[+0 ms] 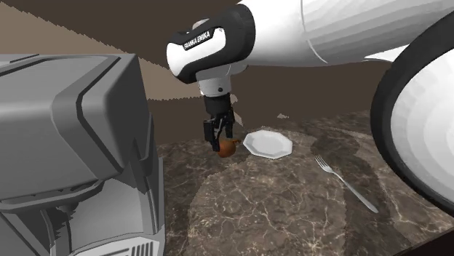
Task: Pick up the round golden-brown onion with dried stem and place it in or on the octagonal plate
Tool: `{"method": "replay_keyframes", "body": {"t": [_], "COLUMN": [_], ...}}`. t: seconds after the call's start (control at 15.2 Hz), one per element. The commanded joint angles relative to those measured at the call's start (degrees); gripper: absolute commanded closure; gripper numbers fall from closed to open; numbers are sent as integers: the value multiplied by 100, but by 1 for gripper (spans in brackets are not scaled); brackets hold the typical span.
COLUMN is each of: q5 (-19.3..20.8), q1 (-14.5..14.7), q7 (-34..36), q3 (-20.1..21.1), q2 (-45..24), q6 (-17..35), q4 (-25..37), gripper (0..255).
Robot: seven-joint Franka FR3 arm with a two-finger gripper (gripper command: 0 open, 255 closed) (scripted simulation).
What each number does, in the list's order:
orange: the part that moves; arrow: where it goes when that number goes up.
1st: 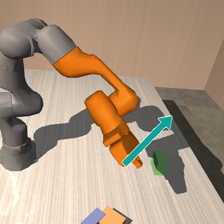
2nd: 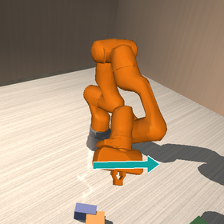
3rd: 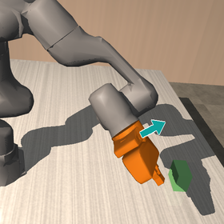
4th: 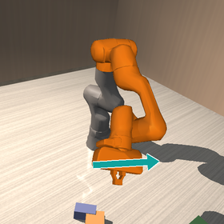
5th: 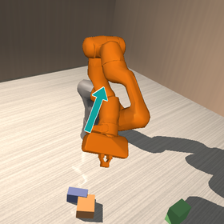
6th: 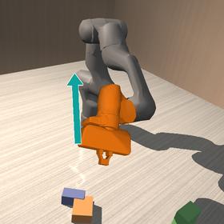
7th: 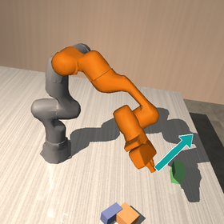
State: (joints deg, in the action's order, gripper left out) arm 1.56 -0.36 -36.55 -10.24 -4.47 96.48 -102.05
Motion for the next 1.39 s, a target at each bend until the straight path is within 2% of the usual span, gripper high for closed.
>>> {"method": "replay_keyframes", "body": {"t": [0.0,0.4,0.92,1.32], "q5": [-55,-204,-192,-192], "q1": [-40,-203,-190,-190], "q7": [-268,-879,-873,-873], "q3": [-14,48,49,49], "q2": [-496,-1966,-1879,-1879], "q6": [-3,-340,279,279], "q4": [455,2157,1451,1451], "gripper": [0,0,0,0]}}
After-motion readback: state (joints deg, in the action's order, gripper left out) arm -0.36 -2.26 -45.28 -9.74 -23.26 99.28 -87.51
